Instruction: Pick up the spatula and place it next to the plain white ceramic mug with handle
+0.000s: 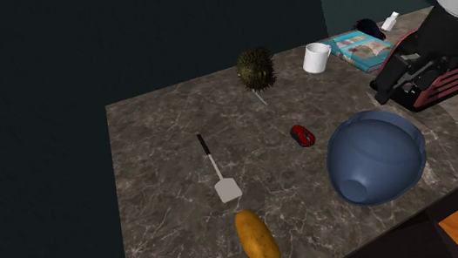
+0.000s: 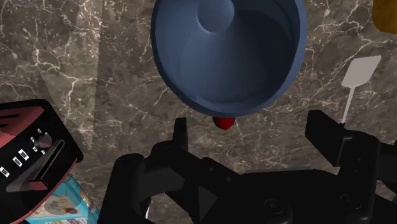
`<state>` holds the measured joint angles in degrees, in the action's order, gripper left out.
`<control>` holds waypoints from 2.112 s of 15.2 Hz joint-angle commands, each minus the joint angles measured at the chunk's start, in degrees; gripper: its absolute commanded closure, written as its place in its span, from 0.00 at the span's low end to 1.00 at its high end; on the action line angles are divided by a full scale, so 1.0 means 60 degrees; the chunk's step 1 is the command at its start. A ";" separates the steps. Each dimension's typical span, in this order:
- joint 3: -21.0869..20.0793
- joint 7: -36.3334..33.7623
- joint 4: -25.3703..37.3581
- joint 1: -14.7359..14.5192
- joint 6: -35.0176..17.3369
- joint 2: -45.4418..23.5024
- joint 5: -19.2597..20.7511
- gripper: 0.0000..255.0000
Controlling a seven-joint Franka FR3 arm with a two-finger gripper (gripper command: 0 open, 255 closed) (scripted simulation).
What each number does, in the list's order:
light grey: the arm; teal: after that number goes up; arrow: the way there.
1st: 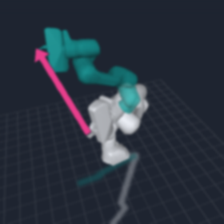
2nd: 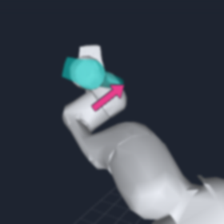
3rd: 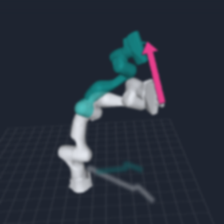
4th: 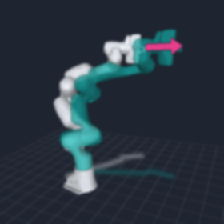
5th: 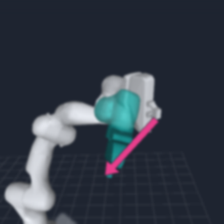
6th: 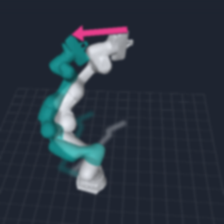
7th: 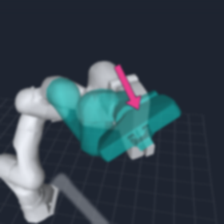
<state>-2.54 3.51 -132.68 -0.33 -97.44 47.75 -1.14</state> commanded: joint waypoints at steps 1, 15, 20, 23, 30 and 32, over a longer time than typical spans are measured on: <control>0.0000 0.0000 0.0000 0.0000 0.0000 0.0000 0.0000 0.00; -0.2163 -0.1994 0.0227 -0.0463 -0.2624 -0.3330 -0.0643 0.00; -0.2915 -0.2808 0.0827 -0.0513 -0.3396 -0.4893 -0.0451 0.00; -0.3335 -0.3358 0.1317 -0.0544 -0.3777 -0.5911 -0.0169 0.00; -0.4043 -0.4799 0.2852 -0.0831 -0.4327 -0.8498 0.0978 0.00; -0.4126 -0.5207 0.3398 -0.1023 -0.4379 -0.9274 0.1378 0.00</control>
<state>-27.04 -26.52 -114.05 -5.95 -123.62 -5.53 5.91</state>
